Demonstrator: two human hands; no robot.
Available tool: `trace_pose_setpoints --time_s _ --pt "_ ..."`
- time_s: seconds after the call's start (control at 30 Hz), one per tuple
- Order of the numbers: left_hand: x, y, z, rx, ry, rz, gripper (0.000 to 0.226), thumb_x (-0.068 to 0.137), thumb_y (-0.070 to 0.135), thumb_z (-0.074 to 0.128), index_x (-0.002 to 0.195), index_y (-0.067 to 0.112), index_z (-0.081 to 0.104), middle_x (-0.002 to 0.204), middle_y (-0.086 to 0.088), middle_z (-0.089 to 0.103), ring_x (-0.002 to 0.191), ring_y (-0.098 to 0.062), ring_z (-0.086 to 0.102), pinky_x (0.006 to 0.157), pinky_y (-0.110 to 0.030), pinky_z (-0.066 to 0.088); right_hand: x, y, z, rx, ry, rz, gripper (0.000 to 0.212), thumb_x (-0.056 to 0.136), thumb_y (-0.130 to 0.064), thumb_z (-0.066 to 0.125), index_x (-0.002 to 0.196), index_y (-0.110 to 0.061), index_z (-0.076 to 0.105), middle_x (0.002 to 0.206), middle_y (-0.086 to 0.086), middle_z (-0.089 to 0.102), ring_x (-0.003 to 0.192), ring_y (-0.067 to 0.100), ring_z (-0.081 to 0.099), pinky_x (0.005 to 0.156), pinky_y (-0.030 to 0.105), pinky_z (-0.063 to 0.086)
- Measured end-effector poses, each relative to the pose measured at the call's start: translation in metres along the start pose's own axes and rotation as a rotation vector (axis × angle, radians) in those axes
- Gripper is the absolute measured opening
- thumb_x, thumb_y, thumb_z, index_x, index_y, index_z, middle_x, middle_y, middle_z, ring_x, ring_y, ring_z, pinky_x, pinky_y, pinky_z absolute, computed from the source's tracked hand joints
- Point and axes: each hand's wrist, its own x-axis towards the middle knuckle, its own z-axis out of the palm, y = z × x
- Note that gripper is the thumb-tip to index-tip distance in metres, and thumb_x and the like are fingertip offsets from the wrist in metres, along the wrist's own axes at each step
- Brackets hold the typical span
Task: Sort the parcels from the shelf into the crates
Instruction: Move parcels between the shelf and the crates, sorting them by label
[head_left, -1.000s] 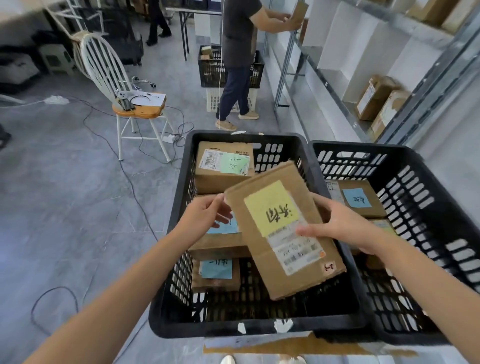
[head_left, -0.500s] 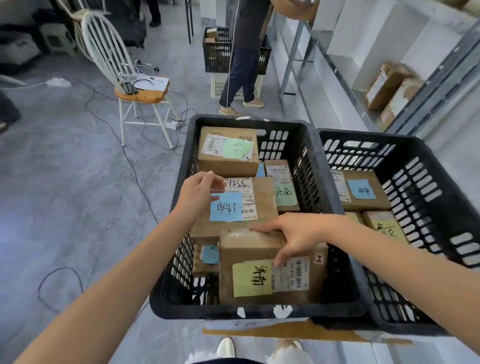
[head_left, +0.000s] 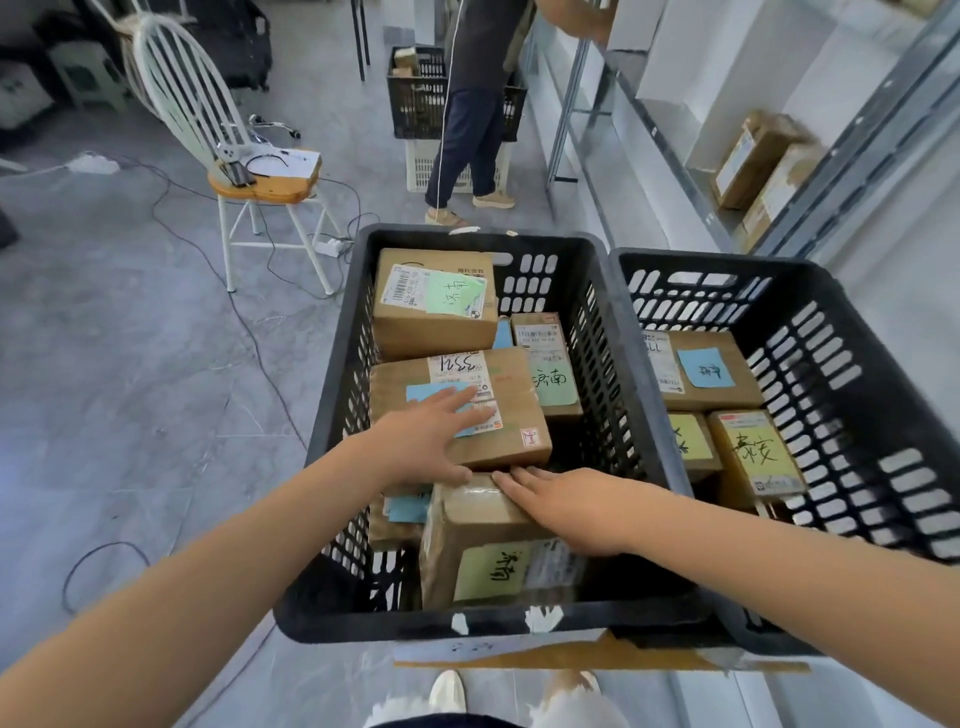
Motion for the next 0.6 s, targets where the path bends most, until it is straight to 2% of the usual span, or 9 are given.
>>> trace_pose_setpoints --time_s 0.07,0.1,0.17,0.23,0.3,0.33,0.43,0.5,0.6 --pt "0.001 0.004 0.001 0.144 0.034 -0.018 0.085 0.089 0.050 0.063 0.154 0.046 0.010 0.165 0.017 -0.005 0.152 -0.013 0.004 0.103 -0.047 0.045 0.007 -0.007 -0.002 -0.066 0.011 0.031 0.097 0.090 -0.002 0.060 0.157 -0.012 -0.010 0.158 0.019 0.023 0.139 0.034 0.037 0.092 0.046 0.051" --pt "0.001 0.005 0.002 0.185 0.055 -0.017 0.084 0.090 0.049 0.062 0.155 0.046 0.009 0.165 0.016 -0.005 0.153 -0.014 0.004 0.099 -0.046 0.047 0.010 -0.010 -0.002 -0.099 0.031 0.032 0.099 0.089 -0.001 0.060 0.156 -0.014 -0.012 0.151 0.021 0.033 0.128 0.036 0.048 0.080 0.045 0.052" --pt "0.001 0.003 0.004 0.212 0.076 -0.003 0.084 0.090 0.043 0.062 0.154 0.046 0.009 0.166 0.015 -0.005 0.153 -0.015 0.005 0.097 -0.045 0.049 0.016 -0.013 -0.001 -0.127 0.084 -0.004 0.109 0.088 0.000 0.062 0.154 -0.027 -0.021 0.137 0.019 0.039 0.101 0.035 0.058 0.061 0.040 0.045" --pt "0.001 -0.002 0.002 0.175 0.080 0.000 0.084 0.088 0.041 0.063 0.153 0.050 0.010 0.165 0.017 -0.002 0.153 -0.012 0.006 0.094 -0.042 0.052 0.018 -0.012 -0.002 -0.111 0.093 -0.021 0.114 0.087 0.000 0.062 0.150 -0.040 -0.024 0.140 0.020 0.034 0.079 0.028 0.056 0.052 0.033 0.040" --pt "0.003 -0.005 -0.001 0.158 0.091 0.008 0.083 0.086 0.043 0.064 0.151 0.053 0.014 0.165 0.019 0.003 0.152 -0.011 0.010 0.091 -0.039 0.051 0.017 -0.007 -0.005 -0.112 0.099 -0.009 0.109 0.089 -0.002 0.060 0.150 -0.047 -0.019 0.142 0.020 0.035 0.058 0.019 0.047 0.043 0.029 0.032" --pt "0.004 -0.005 -0.001 0.166 0.100 0.012 0.082 0.085 0.044 0.065 0.150 0.054 0.017 0.165 0.019 0.005 0.152 -0.011 0.012 0.091 -0.039 0.050 0.017 -0.007 -0.006 -0.122 0.104 -0.001 0.105 0.090 -0.005 0.058 0.150 -0.048 -0.016 0.139 0.019 0.039 0.053 0.017 0.043 0.041 0.028 0.029" --pt "0.003 -0.004 0.000 0.173 0.127 0.025 0.078 0.084 0.045 0.064 0.149 0.056 0.022 0.164 0.019 0.010 0.151 -0.012 0.014 0.088 -0.040 0.051 0.020 -0.007 -0.006 -0.112 0.122 -0.008 0.096 0.093 -0.011 0.056 0.151 -0.051 -0.010 0.123 0.012 0.047 0.053 0.014 0.040 0.044 0.028 0.030" --pt "0.000 -0.004 0.005 0.152 0.165 0.043 0.076 0.085 0.044 0.064 0.148 0.055 0.024 0.164 0.021 0.011 0.152 -0.012 0.013 0.090 -0.042 0.051 0.021 -0.002 -0.006 -0.052 0.120 -0.031 0.091 0.094 -0.022 0.057 0.150 -0.055 -0.007 0.119 0.009 0.047 0.060 0.013 0.042 0.049 0.029 0.036" --pt "-0.007 -0.002 0.009 0.155 0.184 0.007 0.072 0.088 0.046 0.062 0.150 0.051 0.025 0.164 0.017 0.011 0.152 -0.018 0.011 0.101 -0.050 0.046 0.022 0.004 -0.006 0.130 0.046 -0.015 0.081 0.088 -0.066 0.052 0.145 -0.063 -0.005 0.129 0.009 0.040 0.092 0.025 0.054 0.072 0.036 0.046"
